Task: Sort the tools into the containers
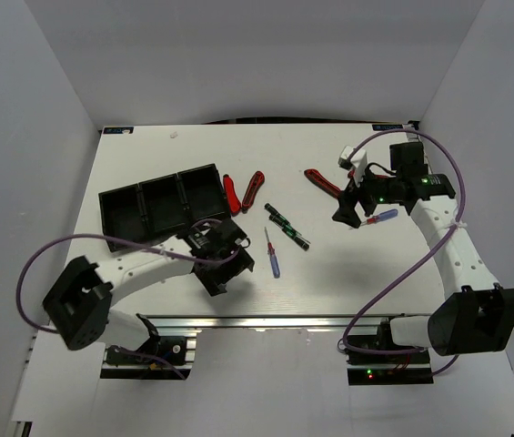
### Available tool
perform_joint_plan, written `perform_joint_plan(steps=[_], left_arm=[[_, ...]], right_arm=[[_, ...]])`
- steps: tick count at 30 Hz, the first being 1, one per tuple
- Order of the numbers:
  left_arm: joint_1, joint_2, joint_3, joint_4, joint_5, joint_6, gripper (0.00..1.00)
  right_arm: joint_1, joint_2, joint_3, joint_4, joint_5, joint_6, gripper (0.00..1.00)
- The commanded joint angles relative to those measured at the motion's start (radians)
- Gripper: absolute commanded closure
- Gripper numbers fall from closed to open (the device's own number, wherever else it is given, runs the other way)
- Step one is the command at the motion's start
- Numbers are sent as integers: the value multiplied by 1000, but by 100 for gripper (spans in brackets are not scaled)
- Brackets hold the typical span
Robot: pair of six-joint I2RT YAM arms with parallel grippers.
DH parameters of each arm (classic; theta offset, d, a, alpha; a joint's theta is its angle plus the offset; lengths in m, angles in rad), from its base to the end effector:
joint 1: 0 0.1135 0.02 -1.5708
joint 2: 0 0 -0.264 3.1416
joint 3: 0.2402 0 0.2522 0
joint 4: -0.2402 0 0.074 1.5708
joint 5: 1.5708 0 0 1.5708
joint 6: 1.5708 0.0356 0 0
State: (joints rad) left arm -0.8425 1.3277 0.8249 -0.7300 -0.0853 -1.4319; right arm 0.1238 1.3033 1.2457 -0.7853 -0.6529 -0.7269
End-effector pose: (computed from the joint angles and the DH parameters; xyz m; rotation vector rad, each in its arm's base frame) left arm 0.1595 -0.1743 0.2010 -0.8615 2.7656 -0.3966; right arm 0.2616 0.0543 0.3375 -1.1810 1.9108 0.4682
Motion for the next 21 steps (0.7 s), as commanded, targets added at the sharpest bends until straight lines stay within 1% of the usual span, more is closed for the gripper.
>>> perform_joint_plan(steps=[1,6,7,10,13,14,16,17,18,19,21], left_arm=[[-7,77,111,-161,-114,-85,2],[-6,48,118,-212,-180,-107,5],[-6,51,129,-247,-204,-114,6],[5,62,128,-270,-222,-113,8],[68,73,103,-266,-203,-93,9],[104,70,88,-252,-202,-66,10],[140,58,73,-227,-202,-27,15],[181,56,59,-194,-186,6,18],[200,62,51,-177,-177,36,25],[224,68,48,-148,-169,51,27],[237,100,49,-128,-150,86,28]], right_arm=[[-3,-7,-23,8,-33,-25,11],[-3,16,-60,38,-54,-25,11],[-3,20,-61,43,-56,-25,11],[-3,36,-71,67,-59,-6,11],[-4,50,-71,96,-57,14,11],[-4,51,-71,101,-57,15,11],[-6,57,-72,110,-57,17,11],[-6,60,-72,112,-57,17,11],[-4,63,-74,113,-57,18,11],[-6,67,-74,113,-57,18,11],[-6,68,-77,115,-56,20,11]])
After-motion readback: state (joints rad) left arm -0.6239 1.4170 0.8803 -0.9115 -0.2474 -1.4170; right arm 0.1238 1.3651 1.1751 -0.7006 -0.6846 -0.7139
